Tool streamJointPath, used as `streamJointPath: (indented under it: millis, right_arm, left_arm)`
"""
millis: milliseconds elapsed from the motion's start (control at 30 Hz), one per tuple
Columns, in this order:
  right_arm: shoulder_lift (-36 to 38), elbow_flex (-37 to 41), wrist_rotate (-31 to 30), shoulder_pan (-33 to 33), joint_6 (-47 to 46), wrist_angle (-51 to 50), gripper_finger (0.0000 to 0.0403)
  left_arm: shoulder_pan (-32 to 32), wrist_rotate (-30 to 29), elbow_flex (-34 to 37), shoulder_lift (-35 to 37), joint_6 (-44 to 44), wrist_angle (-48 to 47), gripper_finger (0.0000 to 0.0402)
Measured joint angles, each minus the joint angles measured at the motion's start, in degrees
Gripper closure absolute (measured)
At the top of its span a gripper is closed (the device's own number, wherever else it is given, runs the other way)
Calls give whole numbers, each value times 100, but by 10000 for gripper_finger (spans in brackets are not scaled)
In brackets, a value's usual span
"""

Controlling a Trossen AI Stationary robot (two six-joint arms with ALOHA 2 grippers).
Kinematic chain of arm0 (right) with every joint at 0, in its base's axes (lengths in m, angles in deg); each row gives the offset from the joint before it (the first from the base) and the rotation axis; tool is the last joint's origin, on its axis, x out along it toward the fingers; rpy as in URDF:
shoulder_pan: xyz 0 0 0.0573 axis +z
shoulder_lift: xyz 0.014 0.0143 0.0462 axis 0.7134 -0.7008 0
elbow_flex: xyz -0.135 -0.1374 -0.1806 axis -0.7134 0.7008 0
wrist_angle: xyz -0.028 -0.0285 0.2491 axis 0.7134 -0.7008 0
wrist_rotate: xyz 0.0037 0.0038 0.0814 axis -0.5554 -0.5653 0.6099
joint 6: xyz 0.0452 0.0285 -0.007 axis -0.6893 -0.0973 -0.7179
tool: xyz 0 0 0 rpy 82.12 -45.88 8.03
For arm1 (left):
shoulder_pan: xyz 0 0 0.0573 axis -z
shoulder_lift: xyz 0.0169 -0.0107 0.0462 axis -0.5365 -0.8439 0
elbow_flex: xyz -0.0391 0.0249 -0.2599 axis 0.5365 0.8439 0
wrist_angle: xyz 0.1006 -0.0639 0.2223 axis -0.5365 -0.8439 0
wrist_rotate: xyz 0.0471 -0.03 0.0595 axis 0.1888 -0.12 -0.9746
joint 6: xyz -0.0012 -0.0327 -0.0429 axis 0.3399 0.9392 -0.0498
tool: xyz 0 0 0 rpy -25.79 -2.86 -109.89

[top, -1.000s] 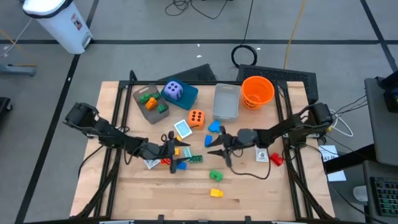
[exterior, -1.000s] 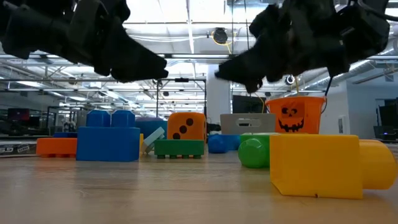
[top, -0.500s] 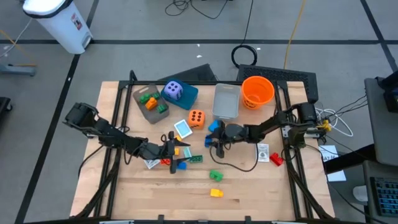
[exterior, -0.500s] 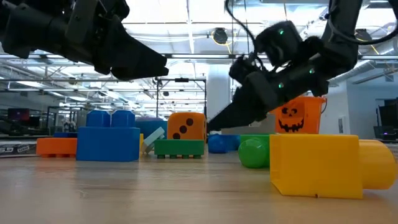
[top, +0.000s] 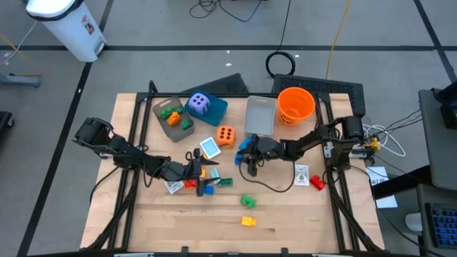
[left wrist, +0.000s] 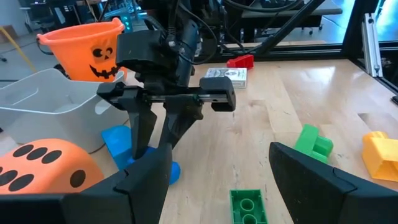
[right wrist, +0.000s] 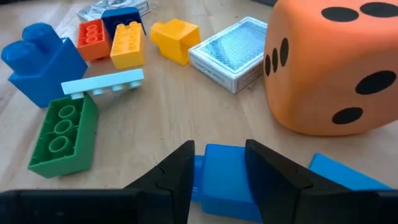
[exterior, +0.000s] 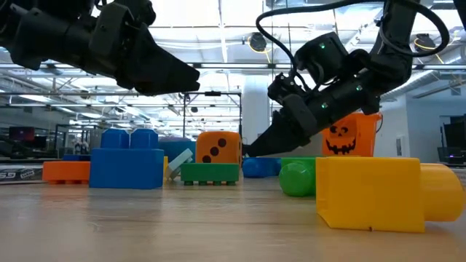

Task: Pick & Place Toys
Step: Put the blue game piece into the black bin

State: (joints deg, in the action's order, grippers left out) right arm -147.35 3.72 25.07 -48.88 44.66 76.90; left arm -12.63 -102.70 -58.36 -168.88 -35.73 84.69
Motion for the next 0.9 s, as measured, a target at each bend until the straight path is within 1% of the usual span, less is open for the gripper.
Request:
streamJointPath:
  millis: [167,333,467,567,667,900]
  right_arm:
    - [0,0,1,105,-423,-29,266]
    - [-8,9,23,493,-677,122,266]
    - [-13,13,24,817,-534,536,266]
    - [-11,13,21,932,-357,759,266]
    - [-9,11,16,917,-155,892,266]
    - [-9,11,14,565,94,657,266]
  left_arm:
    - [-4,0,0,0,0,0,124]
    - [-4,2,0,0,-53,0,124]
    - [-30,2,0,0,-60,0,124]
    - [-71,3,0,0,-1,-3,124]
    - [-83,4,0,0,48,-5,124]
    - [-83,9,0,0,64,-5,124]
